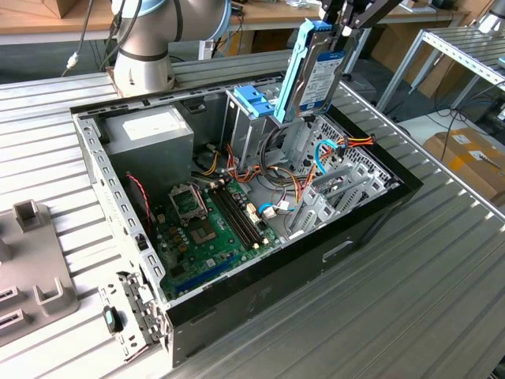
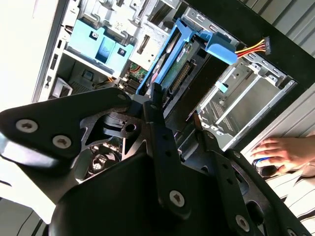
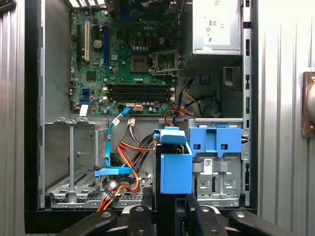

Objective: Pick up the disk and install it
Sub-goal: 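Pick up the disk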

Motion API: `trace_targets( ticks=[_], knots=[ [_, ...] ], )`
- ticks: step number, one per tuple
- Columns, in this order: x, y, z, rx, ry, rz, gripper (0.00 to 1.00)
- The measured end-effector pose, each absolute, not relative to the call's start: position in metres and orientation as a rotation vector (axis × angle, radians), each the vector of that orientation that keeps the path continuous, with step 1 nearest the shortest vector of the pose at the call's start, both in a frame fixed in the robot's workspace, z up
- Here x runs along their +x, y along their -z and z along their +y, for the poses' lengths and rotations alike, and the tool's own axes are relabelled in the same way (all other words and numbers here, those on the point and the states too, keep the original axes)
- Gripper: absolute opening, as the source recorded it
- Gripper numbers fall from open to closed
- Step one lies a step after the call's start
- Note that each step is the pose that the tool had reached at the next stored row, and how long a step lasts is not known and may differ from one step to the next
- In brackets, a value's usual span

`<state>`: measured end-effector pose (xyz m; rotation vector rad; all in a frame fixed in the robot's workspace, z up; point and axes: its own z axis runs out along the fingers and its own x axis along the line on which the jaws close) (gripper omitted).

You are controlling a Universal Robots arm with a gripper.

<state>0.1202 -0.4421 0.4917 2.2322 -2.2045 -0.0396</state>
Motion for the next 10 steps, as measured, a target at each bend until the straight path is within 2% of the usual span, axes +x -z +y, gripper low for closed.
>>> trace_targets(
  ticks=[10],
  knots=[
    [0.1204,-0.4916,-0.4488,2.232,0.038,-2.204,0.35]
  ],
)
